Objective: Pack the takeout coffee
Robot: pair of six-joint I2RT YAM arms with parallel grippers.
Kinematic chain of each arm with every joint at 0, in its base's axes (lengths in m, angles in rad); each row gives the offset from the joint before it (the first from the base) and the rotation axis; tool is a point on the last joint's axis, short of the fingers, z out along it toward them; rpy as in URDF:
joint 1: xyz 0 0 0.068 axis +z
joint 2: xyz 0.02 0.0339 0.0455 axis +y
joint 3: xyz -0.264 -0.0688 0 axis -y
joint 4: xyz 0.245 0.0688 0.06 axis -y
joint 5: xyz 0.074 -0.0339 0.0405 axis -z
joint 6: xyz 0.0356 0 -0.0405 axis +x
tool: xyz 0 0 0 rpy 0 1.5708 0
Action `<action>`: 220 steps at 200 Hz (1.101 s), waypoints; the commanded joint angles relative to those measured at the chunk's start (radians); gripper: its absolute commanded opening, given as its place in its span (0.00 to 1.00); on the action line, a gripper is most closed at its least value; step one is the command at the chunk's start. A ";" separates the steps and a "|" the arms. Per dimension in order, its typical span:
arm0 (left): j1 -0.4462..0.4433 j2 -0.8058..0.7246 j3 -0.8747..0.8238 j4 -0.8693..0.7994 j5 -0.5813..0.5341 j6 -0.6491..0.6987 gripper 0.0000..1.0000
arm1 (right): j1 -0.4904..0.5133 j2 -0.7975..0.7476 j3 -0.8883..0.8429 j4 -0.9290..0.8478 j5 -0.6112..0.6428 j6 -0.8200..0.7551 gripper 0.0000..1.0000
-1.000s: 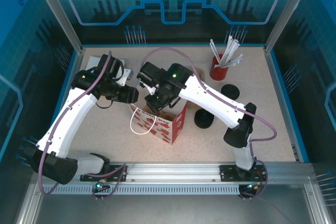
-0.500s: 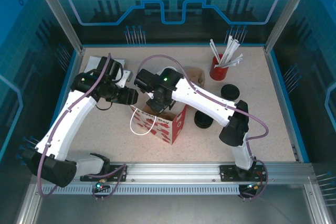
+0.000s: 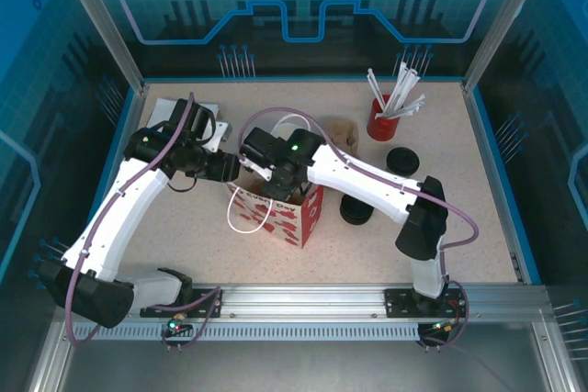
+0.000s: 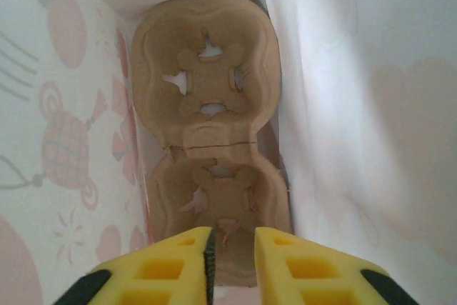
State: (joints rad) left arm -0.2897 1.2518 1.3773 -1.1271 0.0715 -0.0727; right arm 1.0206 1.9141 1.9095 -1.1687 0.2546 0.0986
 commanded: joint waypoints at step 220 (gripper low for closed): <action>0.011 -0.025 -0.038 0.032 0.016 0.044 0.46 | -0.072 0.095 0.041 -0.039 0.080 -0.147 0.15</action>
State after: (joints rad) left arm -0.2874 1.2480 1.3628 -1.1053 0.0727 -0.0502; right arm 0.9661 1.9842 1.9373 -1.1809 0.3313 -0.0231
